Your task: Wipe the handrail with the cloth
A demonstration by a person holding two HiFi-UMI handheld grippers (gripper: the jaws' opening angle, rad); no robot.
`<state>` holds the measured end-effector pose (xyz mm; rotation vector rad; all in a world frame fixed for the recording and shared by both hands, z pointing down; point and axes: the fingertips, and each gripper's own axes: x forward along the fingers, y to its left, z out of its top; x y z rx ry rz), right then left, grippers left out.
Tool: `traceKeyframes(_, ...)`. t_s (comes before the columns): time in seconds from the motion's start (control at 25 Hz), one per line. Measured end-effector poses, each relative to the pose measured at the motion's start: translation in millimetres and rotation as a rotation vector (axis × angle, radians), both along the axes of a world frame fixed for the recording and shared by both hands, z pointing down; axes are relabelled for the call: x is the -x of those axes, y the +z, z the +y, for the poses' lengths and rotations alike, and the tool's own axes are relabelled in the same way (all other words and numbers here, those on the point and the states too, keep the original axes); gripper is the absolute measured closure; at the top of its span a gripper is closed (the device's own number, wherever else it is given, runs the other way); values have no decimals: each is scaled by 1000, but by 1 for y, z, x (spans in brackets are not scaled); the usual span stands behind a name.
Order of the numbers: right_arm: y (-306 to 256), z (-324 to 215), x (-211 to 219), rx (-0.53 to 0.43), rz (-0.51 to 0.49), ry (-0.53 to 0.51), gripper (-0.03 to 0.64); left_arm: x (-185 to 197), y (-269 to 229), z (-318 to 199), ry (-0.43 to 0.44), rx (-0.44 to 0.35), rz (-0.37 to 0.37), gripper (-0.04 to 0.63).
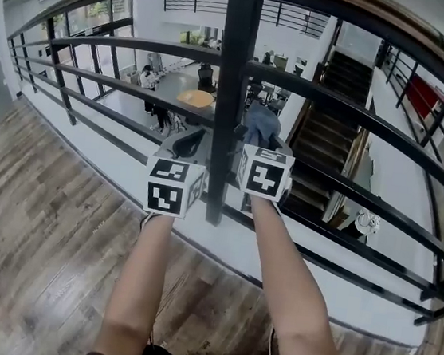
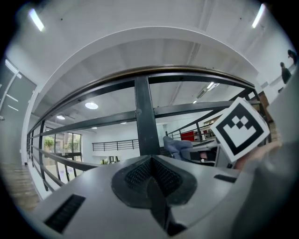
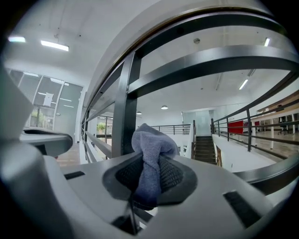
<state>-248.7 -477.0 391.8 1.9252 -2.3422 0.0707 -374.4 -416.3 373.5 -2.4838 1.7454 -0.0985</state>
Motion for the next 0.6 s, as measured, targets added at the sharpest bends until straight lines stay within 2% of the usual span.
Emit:
traceKeyframes(0.12,0,1,-8,8,-25,-11,541,-2,2,2,-30,-13,-21,594)
traceKeyframes(0.24,-4,5,-24,-1,-41,-11,541,-18,-3,2,-16,-18,-40,594)
traceKeyframes(0.4,-4,18,-56,8,-58,-10,541,-53,-10,10,22,-31,5,594)
traceKeyframes(0.6,-3,45,-104,22,-63,-6,540,-110,-7,20,95,-1,39,594)
